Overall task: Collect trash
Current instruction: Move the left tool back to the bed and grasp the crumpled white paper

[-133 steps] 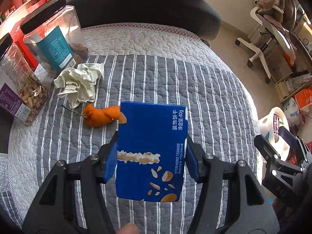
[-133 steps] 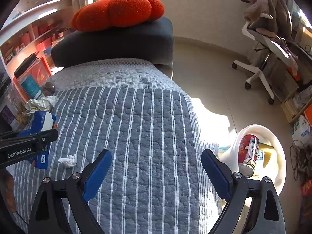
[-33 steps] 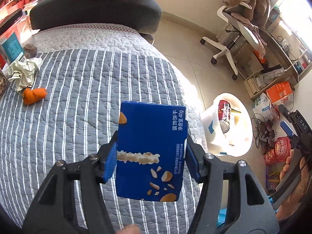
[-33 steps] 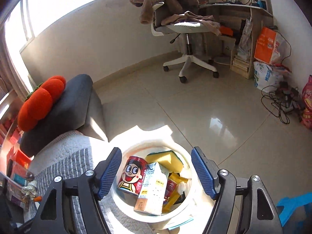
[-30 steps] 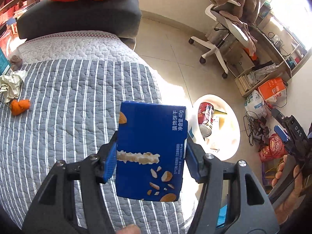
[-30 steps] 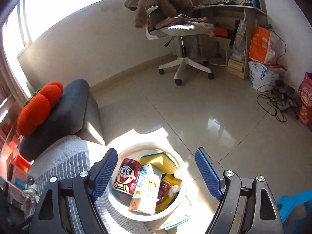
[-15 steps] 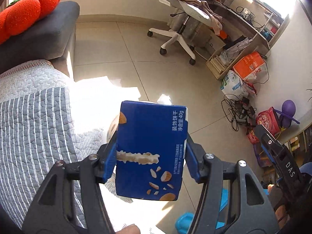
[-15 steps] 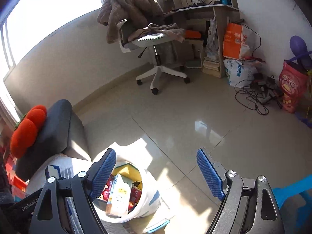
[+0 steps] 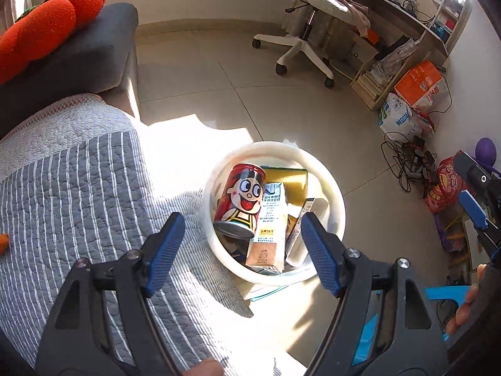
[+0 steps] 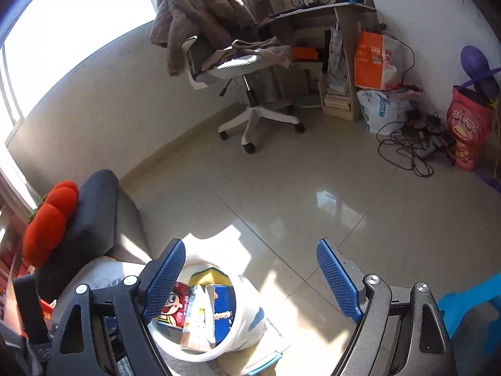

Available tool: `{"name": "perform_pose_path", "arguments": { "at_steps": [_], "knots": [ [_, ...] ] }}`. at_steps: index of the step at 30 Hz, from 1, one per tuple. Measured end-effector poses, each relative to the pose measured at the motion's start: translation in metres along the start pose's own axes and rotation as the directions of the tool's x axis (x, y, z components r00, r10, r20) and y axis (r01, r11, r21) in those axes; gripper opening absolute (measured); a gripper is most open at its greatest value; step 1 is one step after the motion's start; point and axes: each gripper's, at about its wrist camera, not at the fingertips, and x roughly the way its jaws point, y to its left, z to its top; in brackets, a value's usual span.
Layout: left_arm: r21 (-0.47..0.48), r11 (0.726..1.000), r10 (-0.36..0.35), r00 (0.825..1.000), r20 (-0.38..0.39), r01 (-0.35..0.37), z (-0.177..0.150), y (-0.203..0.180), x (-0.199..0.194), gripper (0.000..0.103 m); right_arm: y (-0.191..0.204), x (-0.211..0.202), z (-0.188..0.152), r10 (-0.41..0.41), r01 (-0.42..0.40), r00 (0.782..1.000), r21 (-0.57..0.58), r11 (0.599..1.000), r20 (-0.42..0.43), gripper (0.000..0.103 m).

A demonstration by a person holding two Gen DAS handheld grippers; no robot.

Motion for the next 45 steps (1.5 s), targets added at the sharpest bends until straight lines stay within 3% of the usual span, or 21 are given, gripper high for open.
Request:
{"name": "perform_pose_path", "arguments": {
  "at_steps": [2,5,8,11,18,24,32,33,34,35,38,39,42,44,45],
  "knots": [
    [-0.019,0.997,0.081,0.997,0.008,-0.081,-0.002,0.033,-0.009,0.078,0.02,0.002,-0.005,0.021,-0.021,1.0,-0.042,0.999,-0.008,0.088],
    [-0.056,0.977,0.206,0.979,0.016,-0.204,-0.005,0.086,-0.025,0.079,0.056,0.006,-0.018,0.053,-0.056,0.998,-0.119,0.991,-0.031,0.089],
    [-0.091,0.935,0.345,0.939,-0.007,-0.344,-0.009,0.145,-0.035,0.079,0.099,0.012,-0.038,0.086,-0.099,0.994,-0.217,0.971,-0.068,0.089],
    [-0.138,0.892,0.426,0.903,-0.058,-0.43,-0.009,0.207,-0.043,0.079,0.146,0.016,-0.063,0.109,-0.135,0.989,-0.327,0.935,-0.098,0.089],
    [-0.153,0.789,0.582,0.803,-0.127,-0.595,-0.013,0.302,-0.044,0.079,0.242,0.032,-0.133,0.144,-0.237,0.966,-0.52,0.821,-0.213,0.089],
    [-0.152,0.761,0.604,0.774,-0.192,-0.631,-0.012,0.35,-0.028,0.079,0.295,0.042,-0.186,0.132,-0.292,0.949,-0.638,0.712,-0.287,0.09],
    [-0.224,0.767,0.55,0.796,-0.25,-0.601,-0.017,0.38,-0.001,0.077,0.325,0.052,-0.227,0.111,-0.344,0.928,-0.704,0.621,-0.356,0.092],
    [-0.237,0.769,0.541,0.802,-0.253,-0.593,-0.019,0.383,0.001,0.067,0.326,0.052,-0.229,0.109,-0.347,0.927,-0.708,0.615,-0.36,0.092],
    [-0.251,0.773,0.528,0.81,-0.254,-0.583,-0.021,0.385,0.002,0.046,0.328,0.053,-0.231,0.108,-0.351,0.925,-0.71,0.611,-0.364,0.092],
    [-0.259,0.777,0.516,0.816,-0.261,-0.574,-0.023,0.387,0.003,0.04,0.329,0.054,-0.232,0.109,-0.356,0.923,-0.71,0.607,-0.369,0.092],
    [-0.272,0.77,0.539,0.817,-0.207,-0.577,-0.028,0.383,-0.011,0.038,0.332,0.057,-0.236,0.111,-0.371,0.916,-0.707,0.602,-0.386,0.093],
    [-0.282,0.775,0.538,0.824,-0.174,-0.566,-0.031,0.38,-0.019,0.037,0.333,0.058,-0.237,0.112,-0.377,0.913,-0.704,0.602,-0.393,0.093],
    [-0.354,0.803,0.482,0.872,-0.089,-0.48,-0.046,0.364,-0.057,0.036,0.336,0.061,-0.242,0.124,-0.411,0.896,-0.689,0.597,-0.427,0.093],
    [-0.418,0.808,0.441,0.897,-0.035,-0.414,-0.061,0.354,-0.088,0.036,0.34,0.061,-0.248,0.15,-0.46,0.871,-0.669,0.584,-0.468,0.093],
    [-0.437,0.808,0.434,0.901,-0.01,-0.394,-0.071,0.348,-0.102,0.036,0.344,0.06,-0.252,0.168,-0.485,0.859,-0.663,0.569,-0.484,0.093]
  ]
}}
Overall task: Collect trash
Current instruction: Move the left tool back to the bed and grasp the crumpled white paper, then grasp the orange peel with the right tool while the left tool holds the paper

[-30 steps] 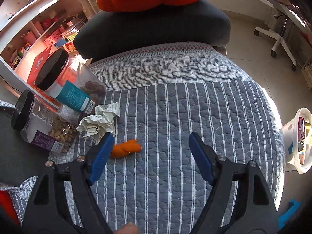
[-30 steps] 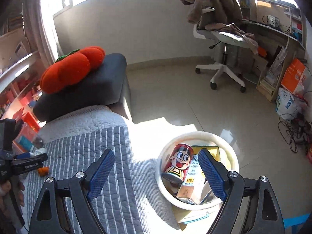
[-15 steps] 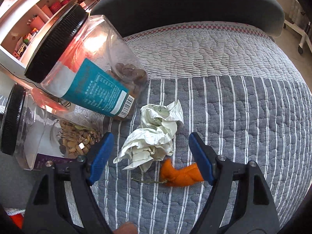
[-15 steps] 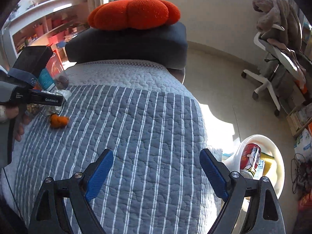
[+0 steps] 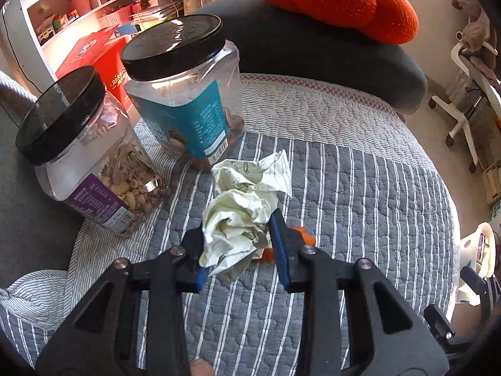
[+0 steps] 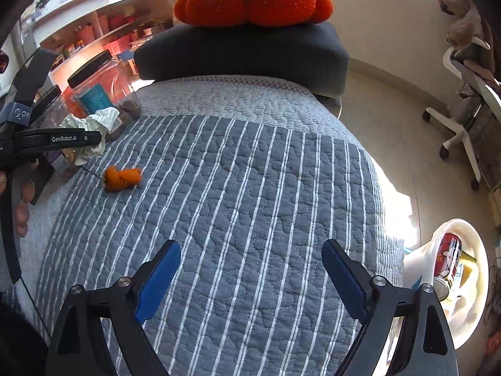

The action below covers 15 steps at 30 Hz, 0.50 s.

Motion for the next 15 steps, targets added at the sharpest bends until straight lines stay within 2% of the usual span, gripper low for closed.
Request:
{"name": "perform_pose_path", "arguments": {
  "at_steps": [4,8,11,15],
  "knots": [
    [-0.021,0.999,-0.038,0.997,0.07,0.04,-0.035,0.02,-0.042,0.037,0.035,0.0,0.005,0.097,-0.093,0.995,-0.113,0.989,0.034,0.093],
    [-0.127,0.99,-0.051,0.996,0.073,0.06,-0.031,0.061,-0.036,0.037,0.084,0.013,0.015,0.204,-0.195,0.979,-0.235,0.952,0.011,0.093],
    [-0.221,0.971,-0.074,0.995,0.065,0.087,-0.025,0.085,-0.028,0.037,0.112,0.035,0.025,0.212,-0.206,0.977,-0.237,0.949,-0.003,0.093],
    [-0.263,0.956,-0.116,0.991,0.069,0.13,-0.029,0.095,-0.035,0.037,0.134,0.069,0.036,0.229,-0.225,0.973,-0.199,0.954,-0.002,0.092]
  ]
}}
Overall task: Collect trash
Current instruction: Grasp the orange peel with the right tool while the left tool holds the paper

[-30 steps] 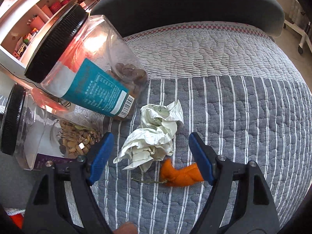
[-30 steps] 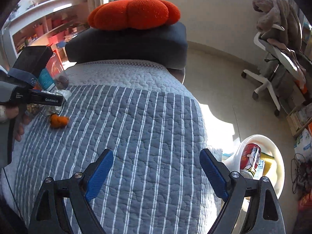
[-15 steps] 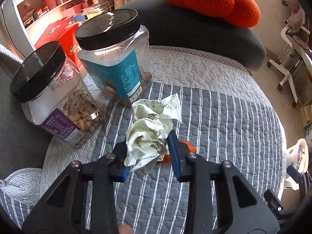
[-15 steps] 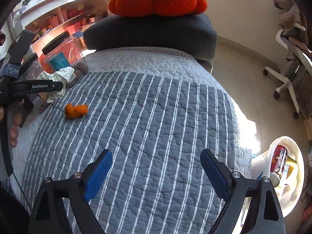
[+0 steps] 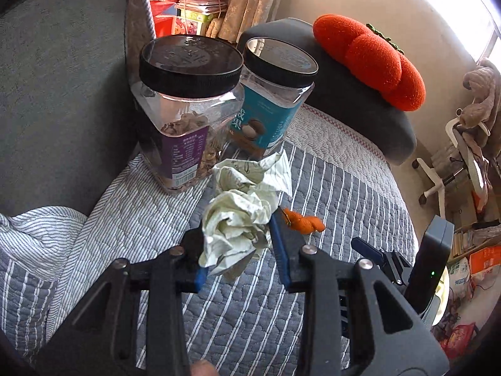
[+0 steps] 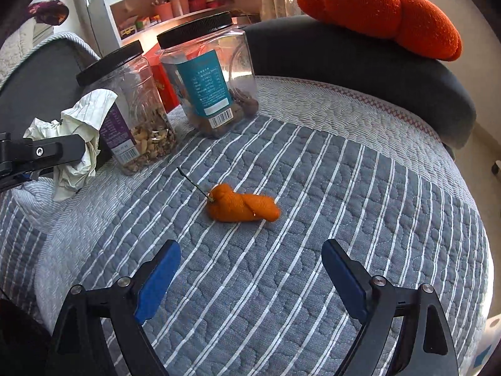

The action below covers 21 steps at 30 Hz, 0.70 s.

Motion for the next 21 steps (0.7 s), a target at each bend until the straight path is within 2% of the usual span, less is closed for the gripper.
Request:
{"name": "perform_pose_path", "arguments": {
  "at_steps": [3,8,10,12,17,21],
  "knots": [
    [0.004,1.0,-0.003,1.0,0.019,0.003,0.001,0.002,-0.004,0.037,0.008,0.021,0.009,0.001,-0.002,1.0,-0.028,1.0,-0.005,0.092],
    [-0.012,0.999,-0.036,0.999,-0.019,0.036,0.001,0.007,0.001,0.037,0.021,0.044,0.025,-0.016,0.013,0.999,-0.093,0.996,-0.03,0.089],
    [-0.014,0.999,-0.037,0.999,-0.027,0.036,0.001,0.008,0.002,0.037,0.025,0.056,0.028,-0.025,0.018,0.998,-0.11,0.994,-0.063,0.072],
    [-0.018,0.999,-0.035,0.999,-0.035,0.034,0.002,0.01,0.003,0.037,0.027,0.066,0.027,-0.047,0.034,0.994,-0.129,0.991,-0.098,0.061],
    [-0.027,0.999,-0.037,0.998,-0.048,0.035,0.002,0.011,0.005,0.037,0.022,0.058,0.025,-0.026,0.021,0.998,-0.077,0.997,-0.063,0.053],
    [-0.021,0.999,-0.038,0.998,-0.055,0.036,0.002,0.011,0.005,0.037,0.013,0.047,0.023,-0.014,0.013,0.999,-0.028,1.0,-0.04,0.033]
  ]
}}
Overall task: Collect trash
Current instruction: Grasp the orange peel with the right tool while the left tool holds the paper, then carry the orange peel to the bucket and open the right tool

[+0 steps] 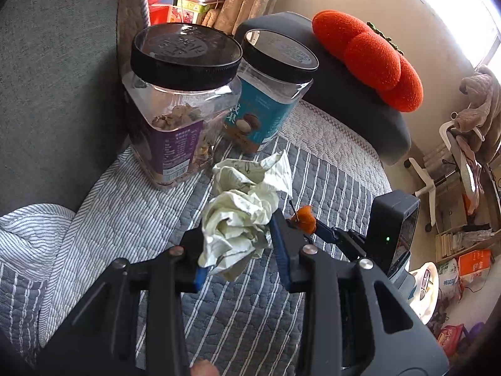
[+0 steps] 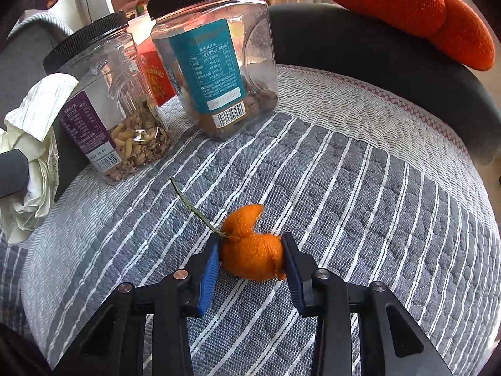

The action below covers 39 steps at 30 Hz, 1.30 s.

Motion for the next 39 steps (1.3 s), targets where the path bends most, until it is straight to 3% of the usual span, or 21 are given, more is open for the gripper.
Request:
{"name": "perform_pose_path", "arguments": {
  "at_steps": [7,14,19,24,29,33,36,39],
  "knots": [
    [0.008,1.0,-0.006,1.0,0.004,0.006,-0.001,-0.004,-0.002,0.037,-0.013,-0.033,-0.002,-0.013,0.011,0.998,0.042,0.999,0.054,0.021],
    [0.042,0.999,-0.012,1.0,0.002,0.012,-0.006,-0.015,-0.004,0.037,-0.037,-0.082,-0.011,-0.085,0.073,0.989,0.096,0.993,0.122,0.02],
    [0.064,0.998,-0.022,1.0,-0.011,0.023,-0.013,-0.026,-0.001,0.037,-0.067,-0.124,-0.025,-0.163,0.138,0.973,0.155,0.978,0.162,0.02],
    [0.089,0.996,-0.022,0.999,-0.028,0.025,-0.021,-0.037,0.004,0.037,-0.109,-0.177,-0.047,-0.273,0.228,0.942,0.226,0.947,0.197,0.02],
    [0.116,0.993,-0.025,0.999,-0.046,0.03,-0.03,-0.05,0.009,0.037,-0.161,-0.235,-0.082,-0.398,0.318,0.895,0.336,0.886,0.202,0.021],
    [0.155,0.988,-0.013,0.999,-0.042,0.02,-0.039,-0.064,0.014,0.037,-0.209,-0.267,-0.115,-0.498,0.382,0.851,0.455,0.805,0.167,0.021],
    [0.177,0.984,-0.02,0.997,-0.069,0.032,-0.049,-0.077,0.022,0.037,-0.246,-0.281,-0.144,-0.535,0.387,0.834,0.548,0.742,0.134,0.023],
    [0.219,0.975,-0.03,0.997,-0.071,0.045,-0.061,-0.098,0.023,0.037,-0.277,-0.289,-0.173,-0.534,0.367,0.84,0.621,0.692,0.099,0.026]
  ]
}}
